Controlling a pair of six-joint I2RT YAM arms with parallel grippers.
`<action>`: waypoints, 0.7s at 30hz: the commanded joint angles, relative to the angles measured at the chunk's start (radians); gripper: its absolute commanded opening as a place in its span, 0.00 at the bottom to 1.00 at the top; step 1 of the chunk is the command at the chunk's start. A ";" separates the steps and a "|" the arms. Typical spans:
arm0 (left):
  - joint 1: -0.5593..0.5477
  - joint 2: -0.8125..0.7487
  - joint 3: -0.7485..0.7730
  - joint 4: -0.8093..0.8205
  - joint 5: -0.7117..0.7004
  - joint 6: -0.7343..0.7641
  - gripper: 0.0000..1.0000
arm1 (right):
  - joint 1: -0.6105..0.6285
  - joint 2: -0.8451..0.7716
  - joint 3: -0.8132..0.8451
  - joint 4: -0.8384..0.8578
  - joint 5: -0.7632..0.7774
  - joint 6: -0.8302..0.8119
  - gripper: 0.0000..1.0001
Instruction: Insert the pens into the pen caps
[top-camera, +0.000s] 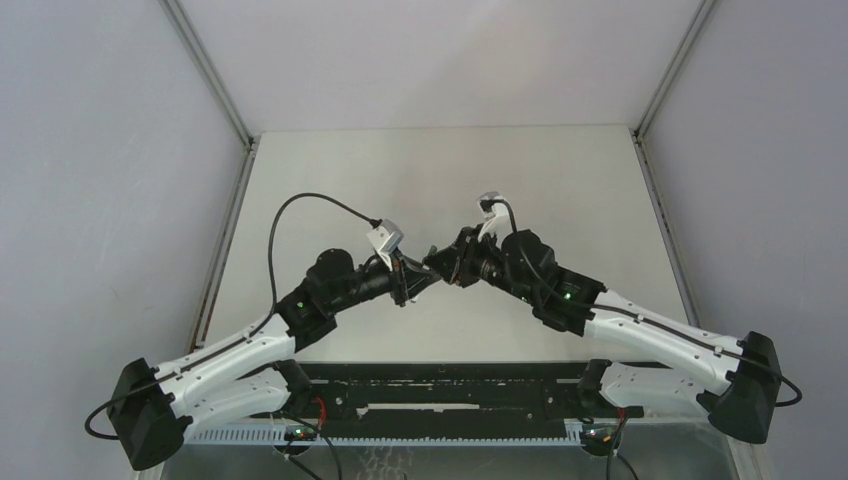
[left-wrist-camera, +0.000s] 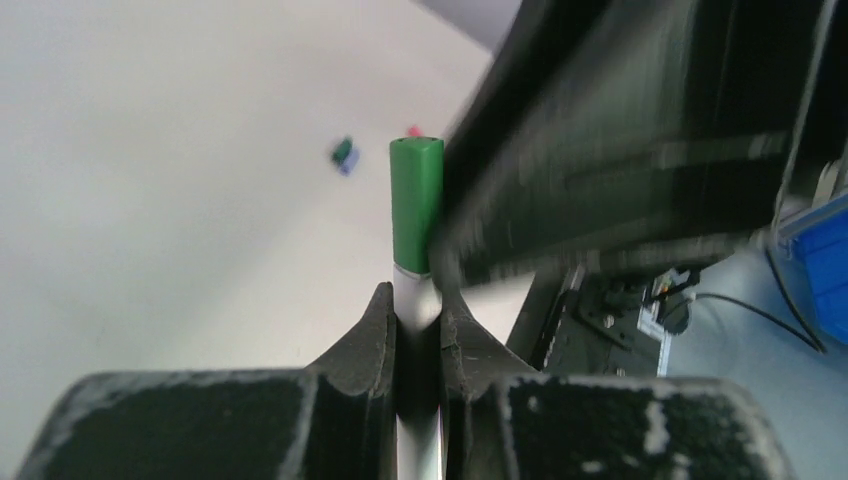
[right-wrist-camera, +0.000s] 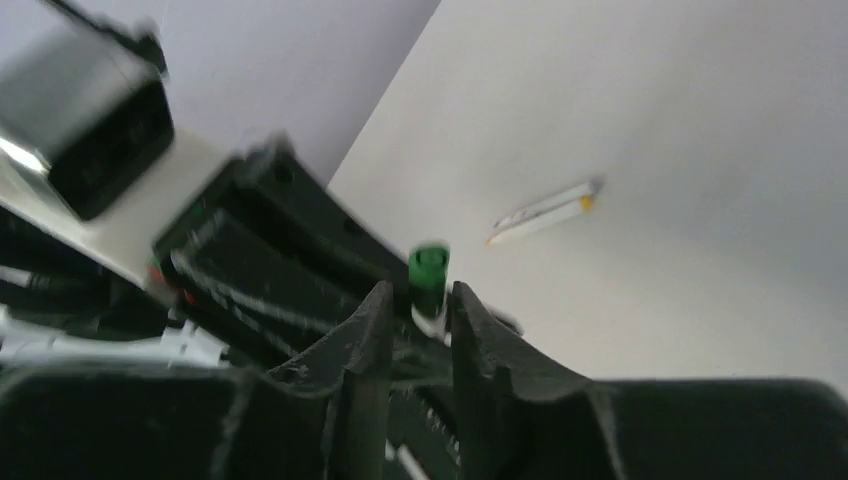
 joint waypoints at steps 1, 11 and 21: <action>-0.003 -0.016 0.015 0.278 0.064 0.060 0.00 | 0.053 -0.062 0.062 -0.170 -0.149 -0.086 0.35; -0.003 -0.054 -0.036 0.274 0.206 0.084 0.00 | -0.175 -0.206 0.102 -0.177 -0.422 -0.222 0.67; -0.004 -0.059 -0.024 0.259 0.279 0.091 0.00 | -0.244 -0.133 0.147 0.003 -0.687 -0.196 0.67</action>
